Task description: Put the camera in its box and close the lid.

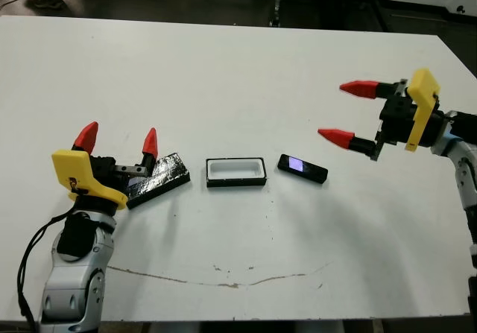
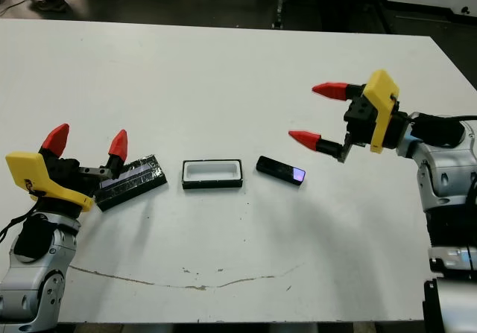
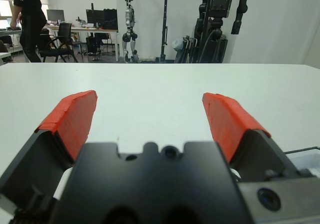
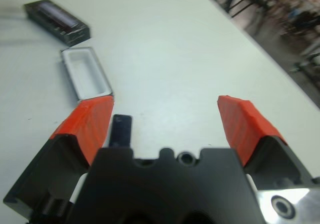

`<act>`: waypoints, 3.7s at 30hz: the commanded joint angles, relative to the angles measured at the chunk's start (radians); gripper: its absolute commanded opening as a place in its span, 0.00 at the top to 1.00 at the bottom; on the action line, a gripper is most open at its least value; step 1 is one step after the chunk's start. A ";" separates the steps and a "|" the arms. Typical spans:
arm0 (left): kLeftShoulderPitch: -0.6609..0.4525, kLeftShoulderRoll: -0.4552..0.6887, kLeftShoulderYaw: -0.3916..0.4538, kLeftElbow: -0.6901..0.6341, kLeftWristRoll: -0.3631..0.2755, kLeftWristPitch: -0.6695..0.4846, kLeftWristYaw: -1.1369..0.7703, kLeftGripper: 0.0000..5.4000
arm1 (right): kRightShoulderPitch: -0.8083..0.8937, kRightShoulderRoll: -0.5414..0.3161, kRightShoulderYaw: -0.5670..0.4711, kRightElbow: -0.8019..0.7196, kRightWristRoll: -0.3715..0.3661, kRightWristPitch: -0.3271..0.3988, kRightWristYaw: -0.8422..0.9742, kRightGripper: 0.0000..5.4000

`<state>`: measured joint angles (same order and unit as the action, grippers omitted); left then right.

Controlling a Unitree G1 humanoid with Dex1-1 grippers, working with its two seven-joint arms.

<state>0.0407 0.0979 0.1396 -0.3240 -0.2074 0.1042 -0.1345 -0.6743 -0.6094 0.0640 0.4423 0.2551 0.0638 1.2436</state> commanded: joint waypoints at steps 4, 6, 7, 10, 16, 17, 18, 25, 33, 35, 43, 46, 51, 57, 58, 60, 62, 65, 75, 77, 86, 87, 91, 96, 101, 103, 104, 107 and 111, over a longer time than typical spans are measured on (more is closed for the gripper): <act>0.003 0.007 0.003 -0.001 0.000 0.018 0.005 0.00 | -0.066 0.005 0.060 0.056 -0.043 0.022 0.069 0.00; 0.003 0.007 0.004 -0.001 -0.003 0.019 0.003 0.00 | -0.071 0.009 0.072 0.056 -0.051 0.029 0.076 0.00; 0.004 0.008 0.004 0.000 -0.004 0.018 0.001 0.00 | -0.074 0.010 0.079 0.056 -0.055 0.043 0.081 0.00; 0.005 0.009 0.004 0.002 -0.002 0.017 0.001 0.00 | -0.073 0.016 0.093 0.041 -0.061 0.065 0.088 0.00; 0.010 0.006 0.004 0.003 -0.006 0.019 0.002 0.00 | -0.059 0.030 0.110 0.025 -0.070 0.090 0.090 0.00; 0.010 0.006 0.004 0.003 -0.007 0.017 0.000 0.00 | -0.055 0.033 0.111 0.027 -0.070 0.091 0.090 0.00; 0.011 0.007 0.004 0.002 -0.005 0.017 0.000 0.00 | -0.051 0.036 0.112 0.029 -0.071 0.092 0.090 0.00; 0.013 0.009 0.006 -0.001 -0.009 0.028 0.001 0.00 | -0.013 0.022 0.129 -0.021 -0.095 0.115 0.074 0.00; 0.012 0.003 0.004 0.000 -0.007 0.031 0.007 0.00 | 0.004 0.025 0.142 -0.006 -0.126 0.132 0.057 0.00; 0.014 0.003 0.004 0.000 -0.009 0.028 0.005 0.00 | 0.007 0.027 0.147 -0.003 -0.134 0.136 0.053 0.00; 0.018 0.009 0.005 -0.003 -0.001 0.030 0.005 0.00 | 0.019 0.027 0.154 0.006 -0.139 0.146 0.056 0.00; 0.018 0.008 0.005 -0.005 -0.010 0.032 0.000 0.00 | 0.022 0.024 0.159 0.004 -0.145 0.148 0.054 0.00; 0.018 0.003 0.006 0.000 -0.016 0.024 -0.002 0.00 | 0.021 0.024 0.165 0.023 -0.161 0.159 0.043 0.00; 0.021 0.008 0.004 0.005 -0.007 0.017 0.003 0.00 | 0.029 0.026 0.176 0.024 -0.176 0.177 0.038 0.00; 0.021 0.008 0.005 0.004 -0.009 0.020 0.003 0.00 | 0.034 0.027 0.176 0.024 -0.177 0.171 0.038 0.00; 0.023 0.006 0.006 0.004 -0.014 0.021 0.001 0.00 | 0.043 0.030 0.176 0.023 -0.175 0.174 0.039 0.00; 0.024 0.006 0.007 0.004 -0.017 0.020 0.000 0.00 | 0.048 0.034 0.176 0.024 -0.171 0.185 0.039 0.00; 0.025 0.009 0.006 0.005 -0.010 0.020 0.002 0.00 | 0.061 0.040 0.174 0.019 -0.172 0.169 0.028 0.00; 0.030 0.009 0.007 0.003 -0.012 0.020 0.002 0.00 | 0.094 0.042 0.169 -0.042 -0.168 0.168 -0.009 0.00; 0.030 0.008 0.008 0.002 -0.013 0.020 0.002 0.00 | 0.100 0.042 0.167 -0.049 -0.168 0.164 -0.019 0.00; 0.029 0.006 0.004 0.001 -0.012 0.021 0.005 0.00 | 0.118 0.050 0.157 -0.054 -0.166 0.153 -0.050 0.00; 0.030 0.005 0.004 0.001 -0.010 0.021 0.006 0.00 | 0.119 0.049 0.158 -0.056 -0.169 0.154 -0.053 0.00; 0.029 0.005 0.004 0.005 -0.012 0.016 0.003 0.00 | 0.121 0.051 0.161 -0.050 -0.172 0.144 -0.062 0.00; 0.031 0.004 0.002 -0.001 -0.009 0.022 0.008 0.00 | 0.123 0.054 0.161 -0.047 -0.172 0.163 -0.073 0.00; 0.033 0.005 0.003 -0.001 -0.006 0.022 0.011 0.00 | 0.131 0.060 0.160 -0.049 -0.173 0.157 -0.090 0.08; 0.033 0.005 0.002 -0.002 -0.003 0.024 0.013 0.00 | 0.133 0.060 0.163 -0.054 -0.176 0.158 -0.096 0.15; 0.033 0.007 0.002 -0.003 -0.003 0.024 0.012 0.00 | 0.133 0.060 0.164 -0.057 -0.177 0.164 -0.100 0.17; 0.032 0.008 0.002 0.001 0.000 0.023 0.013 0.00 | 0.141 0.061 0.166 -0.068 -0.185 0.150 -0.116 0.27; 0.031 0.005 0.003 0.005 0.008 0.016 0.018 0.00 | 0.147 0.074 0.164 -0.040 -0.177 0.144 -0.123 0.40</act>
<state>0.0633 0.0982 0.1402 -0.3245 -0.2058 0.1189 -0.1233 -0.5423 -0.5407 0.2279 0.3873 0.0825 0.2126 1.1279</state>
